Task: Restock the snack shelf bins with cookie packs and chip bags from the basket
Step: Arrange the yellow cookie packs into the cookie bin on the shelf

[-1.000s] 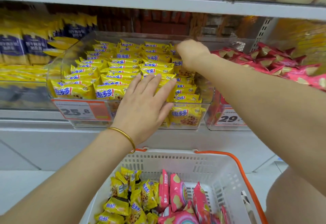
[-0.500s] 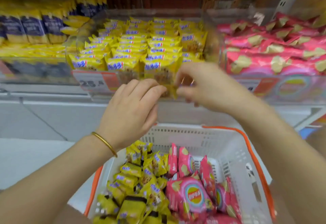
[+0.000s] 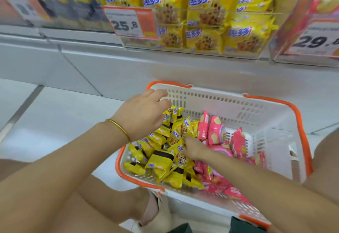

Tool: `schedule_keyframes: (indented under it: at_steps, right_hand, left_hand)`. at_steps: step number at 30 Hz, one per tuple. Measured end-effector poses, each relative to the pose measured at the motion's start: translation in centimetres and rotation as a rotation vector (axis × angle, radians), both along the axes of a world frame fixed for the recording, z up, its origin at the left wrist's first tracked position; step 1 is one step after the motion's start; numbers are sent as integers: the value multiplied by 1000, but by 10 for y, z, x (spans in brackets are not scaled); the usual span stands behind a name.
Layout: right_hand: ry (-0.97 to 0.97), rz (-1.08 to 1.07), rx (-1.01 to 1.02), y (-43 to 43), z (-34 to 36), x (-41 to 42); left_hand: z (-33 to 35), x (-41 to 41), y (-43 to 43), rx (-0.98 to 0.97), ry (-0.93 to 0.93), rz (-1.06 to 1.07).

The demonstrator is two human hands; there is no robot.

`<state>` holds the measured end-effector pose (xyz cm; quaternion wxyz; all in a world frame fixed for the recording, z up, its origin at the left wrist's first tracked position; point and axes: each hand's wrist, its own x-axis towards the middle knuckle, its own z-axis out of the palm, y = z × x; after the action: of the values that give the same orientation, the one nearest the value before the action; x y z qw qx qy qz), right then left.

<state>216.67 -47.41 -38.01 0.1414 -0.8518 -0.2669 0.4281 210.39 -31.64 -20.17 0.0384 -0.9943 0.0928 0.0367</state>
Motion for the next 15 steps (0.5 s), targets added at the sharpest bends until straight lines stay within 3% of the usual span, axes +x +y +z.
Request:
schedule_keyframes:
  at_steps: [5,10,15]
  right_hand:
    - [-8,-98,-55,6,-12,-7]
    - [51,-75,30,5,40,33]
    - [259,-270,401,-11,122,71]
  left_hand:
    - [-5,7,1,30,28,-26]
    - [-7,26,-5,-9,129,99]
    - [1,57,-17,-387,279,286]
